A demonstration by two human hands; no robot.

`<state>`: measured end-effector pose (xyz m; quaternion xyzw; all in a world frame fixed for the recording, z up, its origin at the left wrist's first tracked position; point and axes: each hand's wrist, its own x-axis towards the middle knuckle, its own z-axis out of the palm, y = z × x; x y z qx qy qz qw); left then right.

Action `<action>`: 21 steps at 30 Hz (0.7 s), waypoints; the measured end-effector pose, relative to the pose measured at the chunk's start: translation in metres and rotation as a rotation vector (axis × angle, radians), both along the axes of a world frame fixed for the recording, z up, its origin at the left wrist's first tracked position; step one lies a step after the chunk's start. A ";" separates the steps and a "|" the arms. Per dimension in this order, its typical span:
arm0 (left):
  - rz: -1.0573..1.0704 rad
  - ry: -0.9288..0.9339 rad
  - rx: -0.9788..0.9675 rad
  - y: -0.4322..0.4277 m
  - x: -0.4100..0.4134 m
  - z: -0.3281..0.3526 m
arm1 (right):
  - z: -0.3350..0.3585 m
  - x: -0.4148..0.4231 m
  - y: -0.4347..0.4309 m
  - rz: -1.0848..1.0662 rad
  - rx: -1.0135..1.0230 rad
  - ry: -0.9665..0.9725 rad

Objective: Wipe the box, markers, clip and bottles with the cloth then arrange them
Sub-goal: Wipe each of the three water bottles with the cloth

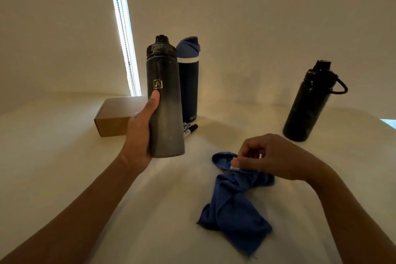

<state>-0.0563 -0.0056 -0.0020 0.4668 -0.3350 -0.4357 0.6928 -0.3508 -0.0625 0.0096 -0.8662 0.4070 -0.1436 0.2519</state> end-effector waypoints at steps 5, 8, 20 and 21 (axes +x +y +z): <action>0.015 -0.014 0.021 -0.002 0.000 -0.002 | -0.013 0.014 0.004 -0.043 -0.103 0.055; 0.008 -0.025 0.016 -0.002 -0.001 -0.002 | -0.027 0.024 0.004 -0.075 -0.210 0.212; 0.018 -0.068 0.006 -0.002 0.000 -0.002 | -0.016 -0.017 -0.025 -0.521 -0.357 -0.035; 0.016 -0.070 0.010 -0.002 0.000 -0.002 | -0.013 -0.015 -0.022 -0.512 -0.345 -0.031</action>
